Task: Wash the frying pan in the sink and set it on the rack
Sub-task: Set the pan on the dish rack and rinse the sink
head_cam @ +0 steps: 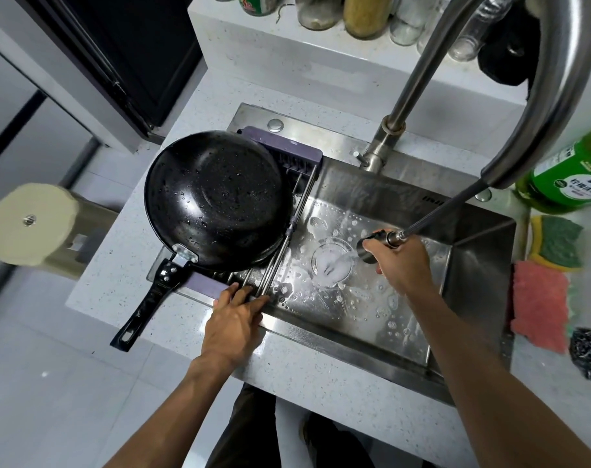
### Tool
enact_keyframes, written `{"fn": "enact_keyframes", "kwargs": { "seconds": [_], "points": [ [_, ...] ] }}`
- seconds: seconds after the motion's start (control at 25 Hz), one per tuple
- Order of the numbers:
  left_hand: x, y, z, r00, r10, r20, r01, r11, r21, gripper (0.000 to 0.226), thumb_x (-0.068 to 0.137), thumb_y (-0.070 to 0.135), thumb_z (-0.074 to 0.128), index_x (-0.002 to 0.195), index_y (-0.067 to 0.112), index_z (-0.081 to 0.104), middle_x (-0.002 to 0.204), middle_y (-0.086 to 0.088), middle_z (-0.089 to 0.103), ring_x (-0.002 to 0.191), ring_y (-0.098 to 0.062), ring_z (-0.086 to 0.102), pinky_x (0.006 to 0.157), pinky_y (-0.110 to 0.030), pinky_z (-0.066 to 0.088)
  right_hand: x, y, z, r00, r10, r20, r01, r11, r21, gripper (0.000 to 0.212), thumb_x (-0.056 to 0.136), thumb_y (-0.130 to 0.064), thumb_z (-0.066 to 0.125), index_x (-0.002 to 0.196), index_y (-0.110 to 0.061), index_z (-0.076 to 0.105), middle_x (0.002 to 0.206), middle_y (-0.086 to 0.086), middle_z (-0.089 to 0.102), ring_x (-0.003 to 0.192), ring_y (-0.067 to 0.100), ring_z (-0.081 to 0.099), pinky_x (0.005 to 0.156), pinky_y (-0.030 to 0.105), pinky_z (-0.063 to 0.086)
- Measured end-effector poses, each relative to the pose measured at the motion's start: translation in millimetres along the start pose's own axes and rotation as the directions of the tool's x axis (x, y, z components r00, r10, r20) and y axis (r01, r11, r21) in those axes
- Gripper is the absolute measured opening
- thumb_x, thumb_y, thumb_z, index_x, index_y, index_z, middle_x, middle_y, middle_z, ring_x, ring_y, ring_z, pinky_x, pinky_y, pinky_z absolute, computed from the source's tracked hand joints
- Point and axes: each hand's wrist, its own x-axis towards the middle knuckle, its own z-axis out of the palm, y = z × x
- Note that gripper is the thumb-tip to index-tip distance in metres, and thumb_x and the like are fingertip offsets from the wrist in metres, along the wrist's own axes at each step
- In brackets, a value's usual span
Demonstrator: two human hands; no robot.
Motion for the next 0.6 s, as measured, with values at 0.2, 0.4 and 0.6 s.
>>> {"fn": "enact_keyframes", "kwargs": {
  "seconds": [0.2,0.4,0.6],
  "points": [
    [0,2,-1,1.000,-0.006,-0.004,0.006,1.000,0.001,0.041,0.098,0.031,0.047,0.138,0.040,0.048,0.151,0.005,0.037,0.143,-0.019,0.015,0.111,-0.032,0.035,4,-23,9,0.991,-0.020,0.134,-0.014,0.968,0.249,0.028,0.096,-0.047,0.059,0.089,-0.023,0.071,0.069,0.002,0.075,0.061,0.021,0.069,0.051,0.028,0.055],
    [1,-1,1,1.000,-0.007,0.001,0.007,1.000,0.015,0.041,0.099,0.034,0.046,0.139,0.042,0.046,0.152,0.007,0.035,0.143,-0.017,0.015,0.111,-0.028,0.033,47,-47,30,0.990,-0.127,0.056,0.105,0.949,0.298,0.011,0.097,-0.028,0.061,0.102,-0.038,0.062,0.077,0.005,0.073,0.063,0.013,0.068,0.055,0.023,0.057],
    [3,-4,4,1.000,0.027,-0.009,-0.026,0.999,0.023,0.041,0.098,0.033,0.049,0.138,0.040,0.049,0.149,0.006,0.040,0.142,-0.020,0.019,0.107,-0.031,0.038,70,-4,-28,0.994,-0.075,-0.082,0.091,0.973,0.214,0.038,0.091,-0.020,0.066,0.129,-0.024,0.061,0.081,0.004,0.071,0.060,0.009,0.063,0.056,0.026,0.054]
  ]
}}
